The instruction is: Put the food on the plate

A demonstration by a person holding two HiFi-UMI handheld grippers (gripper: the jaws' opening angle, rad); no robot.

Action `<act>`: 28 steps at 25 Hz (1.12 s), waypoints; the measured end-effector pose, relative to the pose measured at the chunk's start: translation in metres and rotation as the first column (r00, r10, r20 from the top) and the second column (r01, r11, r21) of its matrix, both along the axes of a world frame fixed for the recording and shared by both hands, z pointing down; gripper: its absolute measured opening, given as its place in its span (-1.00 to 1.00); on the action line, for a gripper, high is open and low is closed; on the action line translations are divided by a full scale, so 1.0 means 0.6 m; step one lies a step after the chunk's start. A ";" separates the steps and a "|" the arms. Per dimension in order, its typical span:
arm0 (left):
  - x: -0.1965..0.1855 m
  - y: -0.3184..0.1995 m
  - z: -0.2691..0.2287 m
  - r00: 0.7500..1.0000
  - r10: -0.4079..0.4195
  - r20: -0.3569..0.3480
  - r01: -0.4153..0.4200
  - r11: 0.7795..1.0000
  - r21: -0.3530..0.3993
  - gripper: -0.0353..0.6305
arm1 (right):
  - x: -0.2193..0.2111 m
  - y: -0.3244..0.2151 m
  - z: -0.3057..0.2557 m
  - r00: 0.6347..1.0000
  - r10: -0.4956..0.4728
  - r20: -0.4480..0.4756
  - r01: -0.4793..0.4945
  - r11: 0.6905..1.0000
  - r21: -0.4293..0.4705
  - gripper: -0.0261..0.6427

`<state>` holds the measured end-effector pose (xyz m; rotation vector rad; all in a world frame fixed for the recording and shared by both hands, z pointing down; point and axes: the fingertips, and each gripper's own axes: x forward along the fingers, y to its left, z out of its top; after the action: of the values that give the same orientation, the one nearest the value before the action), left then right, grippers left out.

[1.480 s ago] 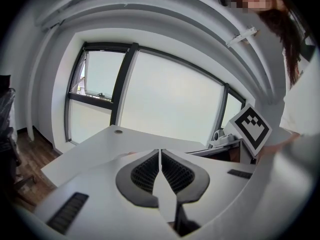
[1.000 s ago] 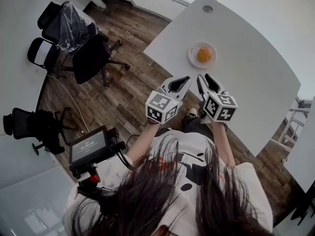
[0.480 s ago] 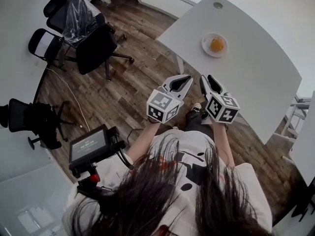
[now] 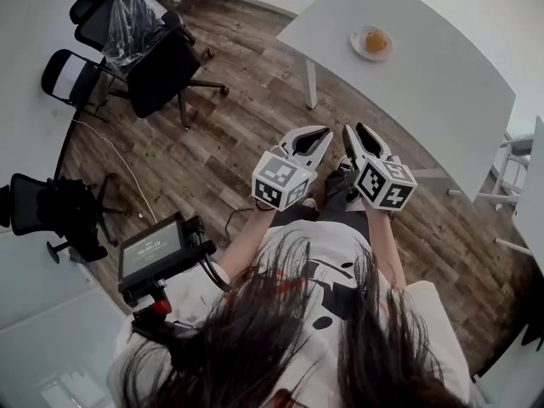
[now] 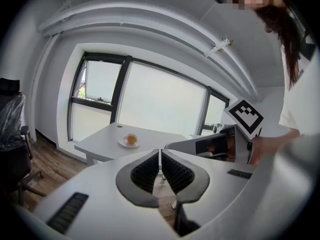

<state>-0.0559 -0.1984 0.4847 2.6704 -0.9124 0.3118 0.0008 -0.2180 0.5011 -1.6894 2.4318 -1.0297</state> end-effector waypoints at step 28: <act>0.050 0.217 -0.040 0.997 -0.038 -0.070 0.037 0.999 -0.014 -0.85 | 0.057 0.262 -0.038 1.000 0.008 -0.025 -0.007 1.000 0.006 -0.50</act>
<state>-0.0256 -0.0680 0.4605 2.6319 -0.9351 0.2131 0.0352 -0.0607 0.4781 -1.7193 2.4393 -1.0054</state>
